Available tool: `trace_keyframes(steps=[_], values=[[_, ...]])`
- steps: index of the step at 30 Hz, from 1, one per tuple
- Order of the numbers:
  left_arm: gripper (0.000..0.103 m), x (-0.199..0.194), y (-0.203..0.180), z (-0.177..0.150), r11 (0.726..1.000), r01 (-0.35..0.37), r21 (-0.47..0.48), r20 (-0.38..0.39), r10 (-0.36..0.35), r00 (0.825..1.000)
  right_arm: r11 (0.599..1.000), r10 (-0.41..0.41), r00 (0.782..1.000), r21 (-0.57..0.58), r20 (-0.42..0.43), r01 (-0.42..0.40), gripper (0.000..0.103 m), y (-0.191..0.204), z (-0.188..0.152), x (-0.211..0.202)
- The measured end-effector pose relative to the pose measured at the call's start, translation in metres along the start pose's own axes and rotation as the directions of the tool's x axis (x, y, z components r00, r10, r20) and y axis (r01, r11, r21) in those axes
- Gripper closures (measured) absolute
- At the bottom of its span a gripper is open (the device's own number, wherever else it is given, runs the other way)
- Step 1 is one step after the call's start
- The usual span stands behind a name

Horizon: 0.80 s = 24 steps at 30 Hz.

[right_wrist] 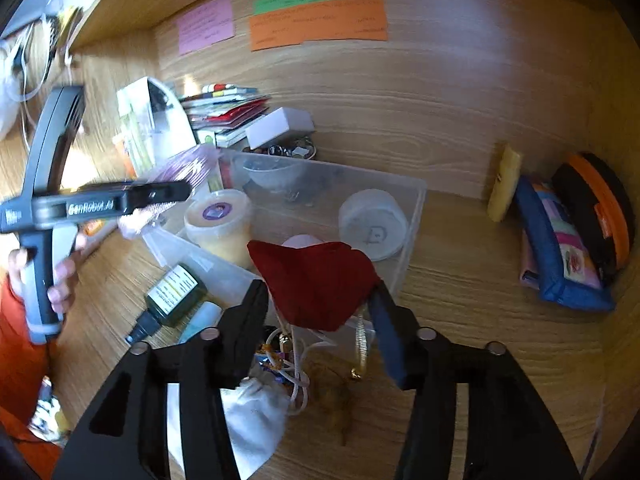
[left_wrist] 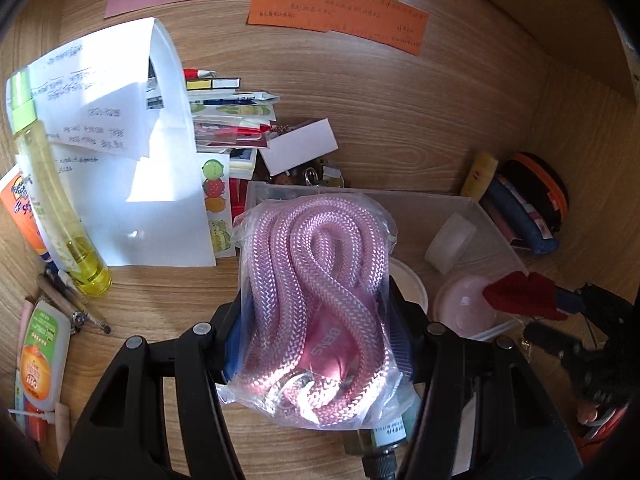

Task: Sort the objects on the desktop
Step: 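Open the right tool to drop the red pouch while the left tool releases the bagged rope into the bin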

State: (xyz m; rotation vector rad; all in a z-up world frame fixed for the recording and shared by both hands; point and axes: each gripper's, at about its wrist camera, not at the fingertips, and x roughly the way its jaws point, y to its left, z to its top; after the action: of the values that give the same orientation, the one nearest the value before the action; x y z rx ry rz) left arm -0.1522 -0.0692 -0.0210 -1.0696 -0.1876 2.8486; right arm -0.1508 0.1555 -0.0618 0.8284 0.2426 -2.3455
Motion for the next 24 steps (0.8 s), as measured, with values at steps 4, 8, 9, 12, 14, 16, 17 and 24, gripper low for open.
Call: trace_keyframes(steps=[4,8,9,12,14,16,17,24], values=[[0.045,0.008,-0.002,0.005,1.000,-0.010,0.006,-0.008,0.010,1.000,0.996,-0.051,0.999,-0.078,0.016,0.052,0.044,0.013,-0.004,0.004],[0.044,0.019,-0.004,0.011,1.000,-0.020,0.006,-0.026,0.020,0.999,0.989,-0.097,0.995,-0.113,0.030,0.100,0.044,0.018,-0.005,0.005],[0.044,0.020,-0.005,0.011,1.000,-0.022,0.008,-0.029,0.023,0.999,0.990,-0.096,0.995,-0.105,0.034,0.099,0.044,0.016,-0.005,0.004],[0.044,0.028,-0.006,0.015,1.000,-0.019,0.002,-0.042,0.019,0.999,0.995,-0.089,0.995,-0.045,0.048,0.091,0.035,0.003,-0.002,0.000],[0.044,0.032,-0.008,0.016,1.000,-0.026,0.003,-0.045,0.027,0.999,0.997,-0.078,0.995,0.012,0.058,0.078,0.027,-0.008,0.000,-0.003],[0.044,0.033,-0.008,0.015,1.000,-0.027,0.002,-0.046,0.027,0.999,0.997,-0.066,0.996,0.052,0.063,0.063,0.027,-0.015,0.000,-0.004],[0.044,0.033,-0.008,0.016,1.000,-0.027,0.000,-0.047,0.027,0.999,0.996,-0.055,0.997,0.074,0.059,0.050,0.027,-0.019,0.001,-0.005],[0.031,0.008,-0.008,0.017,0.999,-0.034,0.000,0.038,0.034,0.999,0.985,-0.093,0.994,0.154,0.059,0.083,0.027,-0.035,0.001,-0.005]])
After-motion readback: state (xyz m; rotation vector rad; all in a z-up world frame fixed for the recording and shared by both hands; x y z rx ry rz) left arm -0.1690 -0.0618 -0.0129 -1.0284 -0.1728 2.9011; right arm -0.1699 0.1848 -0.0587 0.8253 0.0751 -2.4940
